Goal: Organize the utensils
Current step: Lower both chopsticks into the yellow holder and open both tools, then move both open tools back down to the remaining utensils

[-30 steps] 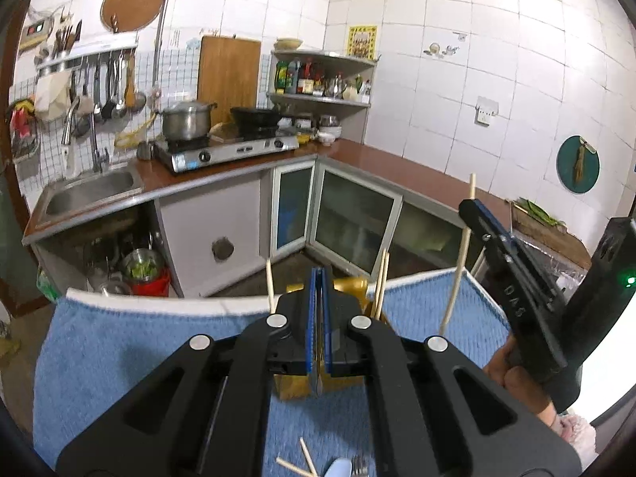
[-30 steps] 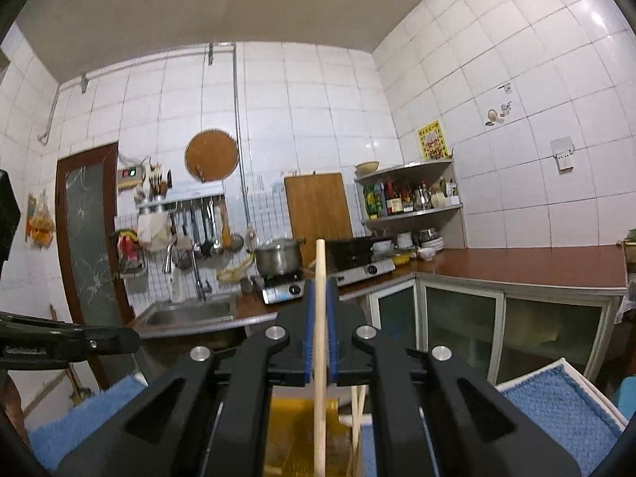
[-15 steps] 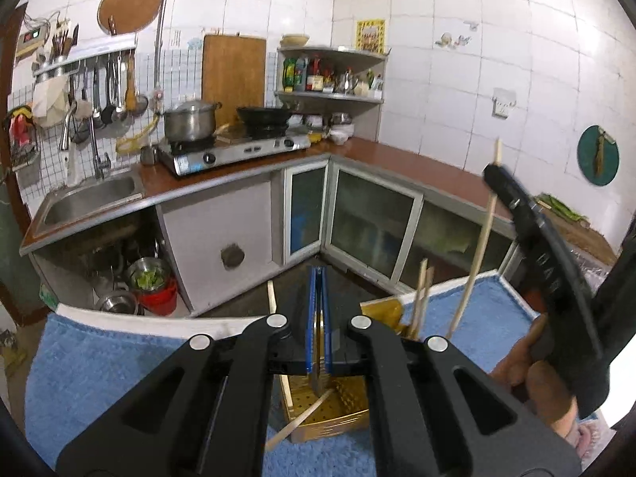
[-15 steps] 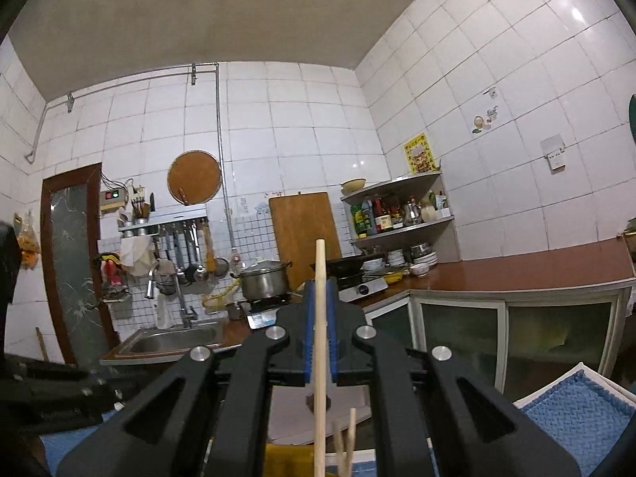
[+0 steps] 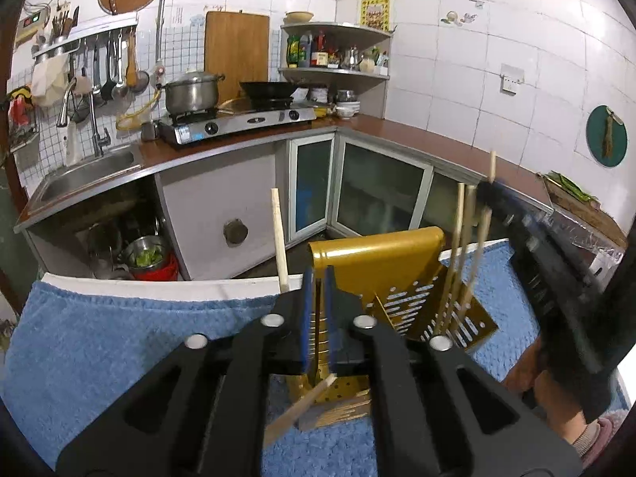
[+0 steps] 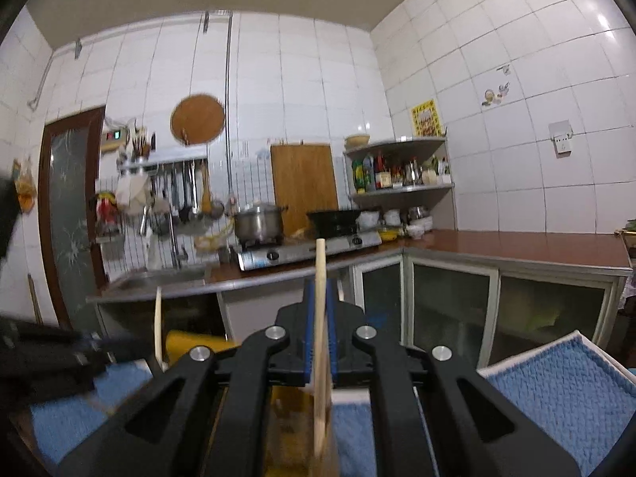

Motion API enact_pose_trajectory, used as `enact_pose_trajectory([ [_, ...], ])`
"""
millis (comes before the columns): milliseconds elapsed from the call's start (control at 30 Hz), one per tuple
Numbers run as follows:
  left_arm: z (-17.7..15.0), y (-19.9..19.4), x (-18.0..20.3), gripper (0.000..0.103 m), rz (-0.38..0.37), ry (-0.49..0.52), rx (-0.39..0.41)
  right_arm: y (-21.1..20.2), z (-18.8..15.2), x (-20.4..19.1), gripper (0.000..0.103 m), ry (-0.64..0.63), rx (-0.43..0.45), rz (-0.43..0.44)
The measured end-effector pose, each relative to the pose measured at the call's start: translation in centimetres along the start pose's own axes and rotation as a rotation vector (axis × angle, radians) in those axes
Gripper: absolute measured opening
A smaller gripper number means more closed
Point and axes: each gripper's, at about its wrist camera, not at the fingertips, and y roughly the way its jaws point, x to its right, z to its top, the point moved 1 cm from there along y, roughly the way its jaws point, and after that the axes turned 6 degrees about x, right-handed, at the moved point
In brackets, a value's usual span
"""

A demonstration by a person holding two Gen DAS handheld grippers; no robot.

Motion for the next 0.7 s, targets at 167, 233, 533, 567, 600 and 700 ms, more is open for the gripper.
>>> enact_pose_trajectory([
  [167,0.4,-3.7,-0.4,0.086,-0.017,-0.031,0.095,-0.7,-0.6,0.1,0.008,-0.011,-0.082,0.003],
  [233,0.7,-4.9,-0.2,0.086,-0.016,-0.011,0.097,-1.1,-0.4,0.2,0.03,-0.01,-0.11,-0.003],
  [533,-0.1,-11.4,-2.1,0.098,0.076,0.013,0.14,-6.2,0.9,0.2,0.074,-0.015,-0.171,-0.02],
  [567,-0.5,-11.9,-2.5,0.098,0.092,0.01,0.137,-6.7,0.9,0.0,0.078,-0.018,-0.187,-0.024],
  [600,-0.8,-12.2,-2.8,0.098,0.099,0.009,0.135,-7.2,0.7,-0.1,0.08,-0.021,-0.204,-0.028],
  [700,-2.9,-13.3,-4.0,0.098,0.132,-0.006,0.112,-8.9,-0.5,-0.8,0.085,-0.034,-0.274,-0.042],
])
